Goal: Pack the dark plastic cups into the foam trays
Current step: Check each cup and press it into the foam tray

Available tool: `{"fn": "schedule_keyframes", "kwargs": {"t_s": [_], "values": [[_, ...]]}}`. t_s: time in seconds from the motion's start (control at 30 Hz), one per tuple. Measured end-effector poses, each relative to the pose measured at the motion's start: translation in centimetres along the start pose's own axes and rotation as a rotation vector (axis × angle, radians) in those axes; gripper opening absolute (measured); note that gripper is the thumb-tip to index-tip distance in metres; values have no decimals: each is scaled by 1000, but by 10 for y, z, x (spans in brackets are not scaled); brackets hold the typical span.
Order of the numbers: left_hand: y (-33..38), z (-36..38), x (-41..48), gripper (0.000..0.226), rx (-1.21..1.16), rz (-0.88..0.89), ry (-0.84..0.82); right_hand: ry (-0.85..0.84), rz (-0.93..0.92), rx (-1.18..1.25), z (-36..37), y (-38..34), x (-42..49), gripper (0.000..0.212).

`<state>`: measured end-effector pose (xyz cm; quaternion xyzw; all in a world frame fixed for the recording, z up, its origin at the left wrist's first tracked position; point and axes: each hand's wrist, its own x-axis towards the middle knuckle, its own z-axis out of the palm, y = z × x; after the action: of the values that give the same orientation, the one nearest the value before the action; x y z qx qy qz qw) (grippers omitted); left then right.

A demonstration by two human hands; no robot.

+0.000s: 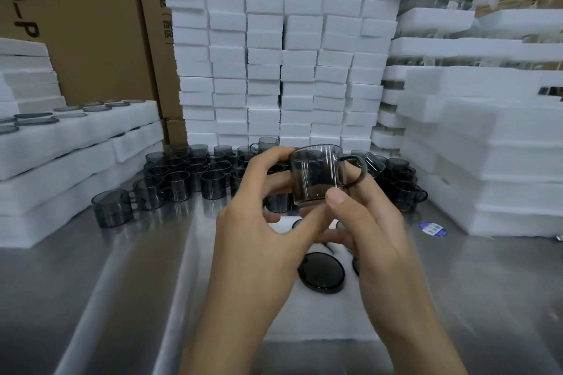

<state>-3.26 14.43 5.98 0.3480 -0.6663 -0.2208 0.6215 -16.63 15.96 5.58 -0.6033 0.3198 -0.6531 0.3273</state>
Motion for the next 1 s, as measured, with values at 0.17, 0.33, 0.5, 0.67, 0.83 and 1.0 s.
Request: {"fn": "schedule_keyframes", "kwargs": {"t_s": [0.17, 0.33, 0.5, 0.67, 0.83, 1.0], "values": [[-4, -5, 0, 57, 57, -6, 34, 77, -5, -58, 1, 1, 1, 46], [-7, -8, -1, 64, 110, 44, 43, 164, -70, -107, 7, 3, -1, 53], [-7, -10, -1, 51, 65, 20, 38, 125, 5, -9, 8, 2, -2, 49], [-12, -7, -3, 56, 73, 4, 21, 204, -8, -57, 13, 4, -1, 49], [-14, -5, -3, 66, 111, 5, 19, 182, -85, -153, 10, 2, -4, 57], [-13, -7, -3, 56, 63, -20, -22, 186, 49, 5, 9, 1, -2, 46]]}}
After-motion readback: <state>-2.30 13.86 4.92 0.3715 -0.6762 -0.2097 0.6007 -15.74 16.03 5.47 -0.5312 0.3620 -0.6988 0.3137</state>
